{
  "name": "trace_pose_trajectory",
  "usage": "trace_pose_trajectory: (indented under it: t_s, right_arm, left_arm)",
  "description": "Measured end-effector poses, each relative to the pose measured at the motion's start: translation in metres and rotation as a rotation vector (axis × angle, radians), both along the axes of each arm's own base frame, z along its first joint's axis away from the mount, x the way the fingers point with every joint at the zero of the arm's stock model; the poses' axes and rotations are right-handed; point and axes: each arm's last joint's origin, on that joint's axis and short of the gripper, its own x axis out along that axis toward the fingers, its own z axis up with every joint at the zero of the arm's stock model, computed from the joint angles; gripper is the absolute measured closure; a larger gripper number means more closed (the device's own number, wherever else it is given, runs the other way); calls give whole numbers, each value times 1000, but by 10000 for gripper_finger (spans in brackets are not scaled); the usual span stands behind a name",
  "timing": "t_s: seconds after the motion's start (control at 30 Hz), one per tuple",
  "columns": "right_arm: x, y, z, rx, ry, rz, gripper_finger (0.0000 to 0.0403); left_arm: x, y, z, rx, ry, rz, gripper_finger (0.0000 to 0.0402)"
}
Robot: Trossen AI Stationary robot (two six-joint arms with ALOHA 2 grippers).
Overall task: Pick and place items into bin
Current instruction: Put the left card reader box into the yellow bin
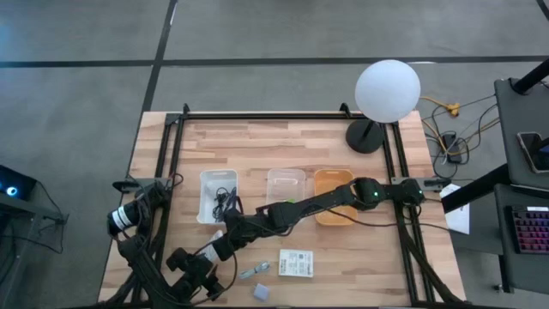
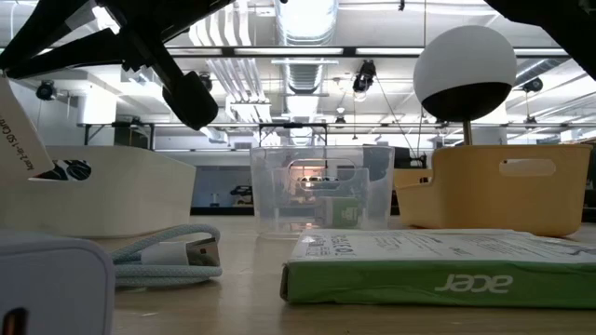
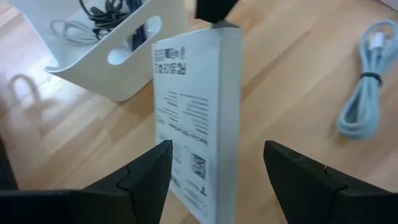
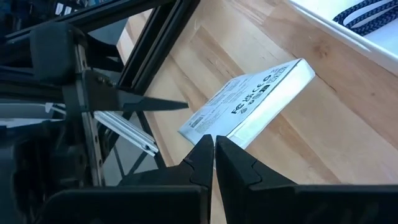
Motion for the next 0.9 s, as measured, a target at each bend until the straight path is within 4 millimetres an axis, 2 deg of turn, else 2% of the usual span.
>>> trace_pose_trajectory:
  t_s: [0.3, 0.57, 0.67, 0.77, 0.87, 0.9]
  right_arm:
    - [1, -1, 0, 9, -4, 12, 394]
    - [2, -2, 2, 27, -24, 13, 394]
    - [2, -2, 2, 31, -17, 9, 394]
    - [2, -2, 2, 29, -11, 9, 394]
    - [0, -2, 0, 23, 13, 10, 394]
    - [-1, 0, -1, 15, 24, 16, 394]
  left_arm:
    - [8, 8, -12, 42, -28, 50, 165]
    - [8, 27, -32, 115, 48, 89, 170]
    - [4, 35, -43, 153, 83, 98, 207]
    - [-2, 43, -52, 182, 108, 89, 279]
    - [-7, 46, -45, 167, 128, 54, 371]
    - [-9, 45, -38, 151, 120, 42, 385]
